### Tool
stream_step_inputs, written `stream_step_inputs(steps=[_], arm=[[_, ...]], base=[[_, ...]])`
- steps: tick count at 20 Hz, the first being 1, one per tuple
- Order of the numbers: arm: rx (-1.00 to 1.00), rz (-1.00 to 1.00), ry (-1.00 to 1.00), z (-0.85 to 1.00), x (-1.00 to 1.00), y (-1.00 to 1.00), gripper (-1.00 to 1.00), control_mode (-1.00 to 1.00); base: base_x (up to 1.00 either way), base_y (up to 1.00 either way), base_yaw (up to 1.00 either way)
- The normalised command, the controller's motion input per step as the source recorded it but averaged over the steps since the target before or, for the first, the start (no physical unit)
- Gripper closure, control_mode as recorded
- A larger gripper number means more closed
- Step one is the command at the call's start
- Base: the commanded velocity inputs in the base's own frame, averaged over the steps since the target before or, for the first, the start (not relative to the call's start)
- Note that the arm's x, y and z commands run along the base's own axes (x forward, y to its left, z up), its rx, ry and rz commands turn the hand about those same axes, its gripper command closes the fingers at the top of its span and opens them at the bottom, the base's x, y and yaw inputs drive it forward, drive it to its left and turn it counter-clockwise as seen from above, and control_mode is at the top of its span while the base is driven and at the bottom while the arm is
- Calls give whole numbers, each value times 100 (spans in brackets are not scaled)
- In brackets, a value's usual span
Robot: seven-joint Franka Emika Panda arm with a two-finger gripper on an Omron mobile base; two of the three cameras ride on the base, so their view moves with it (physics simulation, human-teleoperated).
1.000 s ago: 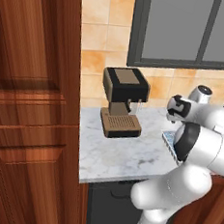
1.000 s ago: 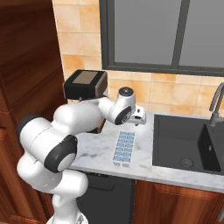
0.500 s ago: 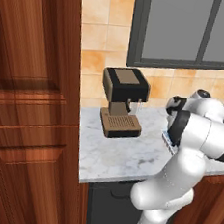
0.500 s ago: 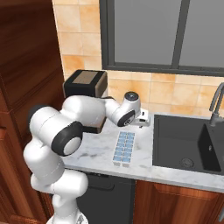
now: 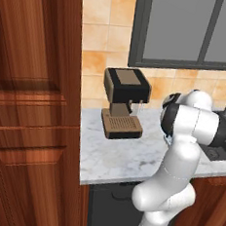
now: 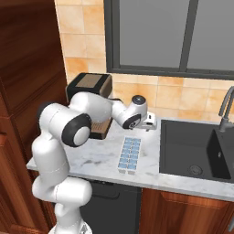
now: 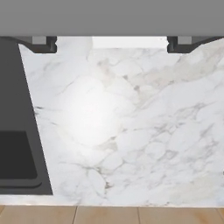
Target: The ice cube tray has been filled with water. Take the tray and place it in the freezer to make ice. Close the freezer door after placing the tray.
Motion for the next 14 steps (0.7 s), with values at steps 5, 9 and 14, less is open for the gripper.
stream_step_inputs(steps=[5,9,14], arm=[[0,3,1,-25,28,-2,-100,-100],[0,2,2,-31,33,-2,-100,-100],[0,2,1,-25,27,-9,-100,-100]], base=[[0,0,0],[0,0,0],[0,0,0]])
